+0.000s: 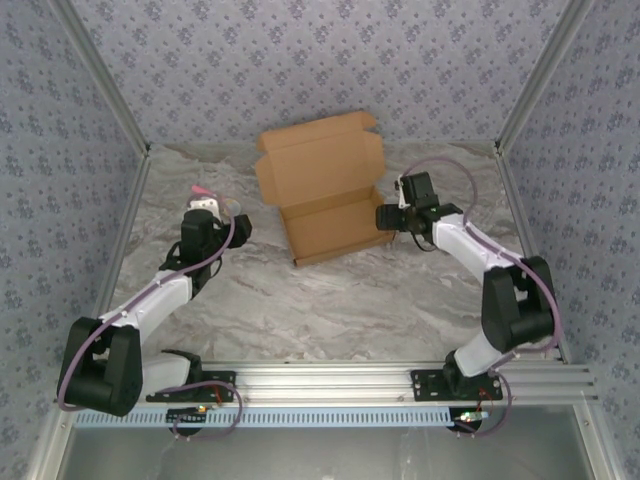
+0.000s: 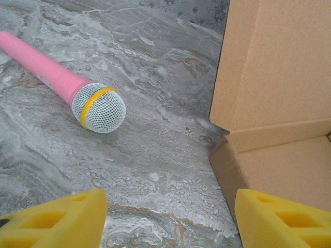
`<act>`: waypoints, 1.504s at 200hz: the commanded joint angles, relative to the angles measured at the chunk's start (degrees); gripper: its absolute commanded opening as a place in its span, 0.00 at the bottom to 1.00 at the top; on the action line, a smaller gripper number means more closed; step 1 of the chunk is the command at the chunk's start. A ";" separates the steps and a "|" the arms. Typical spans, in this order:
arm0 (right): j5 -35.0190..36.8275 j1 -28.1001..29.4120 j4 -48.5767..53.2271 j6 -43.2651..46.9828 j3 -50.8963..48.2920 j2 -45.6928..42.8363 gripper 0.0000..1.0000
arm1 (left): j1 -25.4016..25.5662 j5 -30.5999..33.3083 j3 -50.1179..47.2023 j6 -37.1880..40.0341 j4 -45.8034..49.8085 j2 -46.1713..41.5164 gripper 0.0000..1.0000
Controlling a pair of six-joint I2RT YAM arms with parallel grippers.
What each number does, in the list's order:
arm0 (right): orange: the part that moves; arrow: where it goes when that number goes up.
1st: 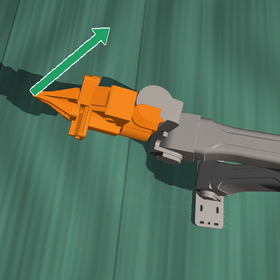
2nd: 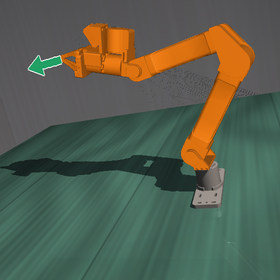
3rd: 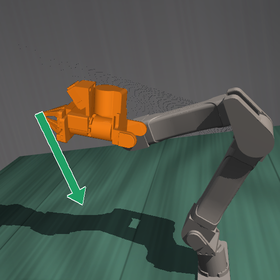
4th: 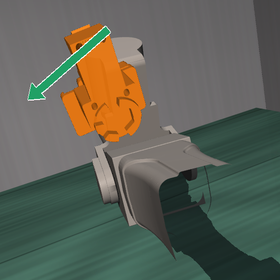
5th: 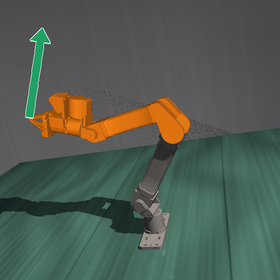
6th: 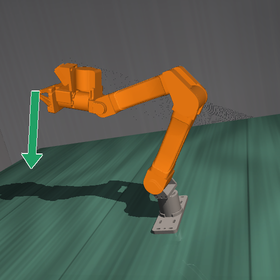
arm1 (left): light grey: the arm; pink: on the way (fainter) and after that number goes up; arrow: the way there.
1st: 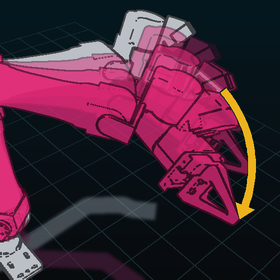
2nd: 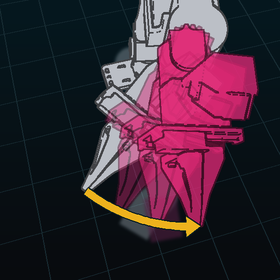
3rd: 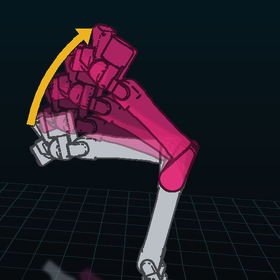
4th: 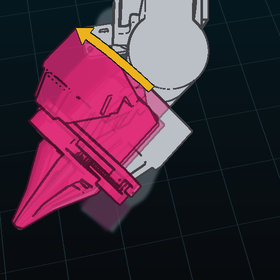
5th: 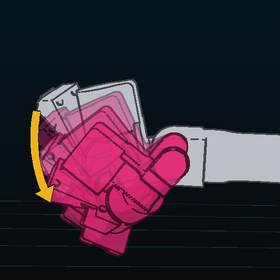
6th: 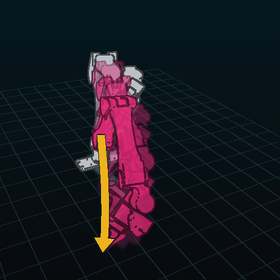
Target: Fold the paper box
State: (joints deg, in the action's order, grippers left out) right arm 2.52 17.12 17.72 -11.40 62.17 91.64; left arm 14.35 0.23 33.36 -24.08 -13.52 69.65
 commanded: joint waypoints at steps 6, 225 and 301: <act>0.98 -0.16 3.58 2.29 5.63 6.38 0.66 | 0.33 -1.20 0.22 -0.01 -0.36 -1.34 0.66; 5.41 -0.76 9.01 4.10 16.70 18.52 0.19 | 0.33 -1.24 0.65 0.88 -0.05 -0.32 0.67; 4.77 -0.71 7.72 4.46 15.42 13.12 0.54 | -1.77 0.91 4.16 1.17 2.82 1.54 0.71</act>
State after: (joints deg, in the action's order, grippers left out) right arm 6.90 16.47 25.50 -6.72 78.46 109.16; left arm 14.15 -0.10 34.02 -23.42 -12.16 69.60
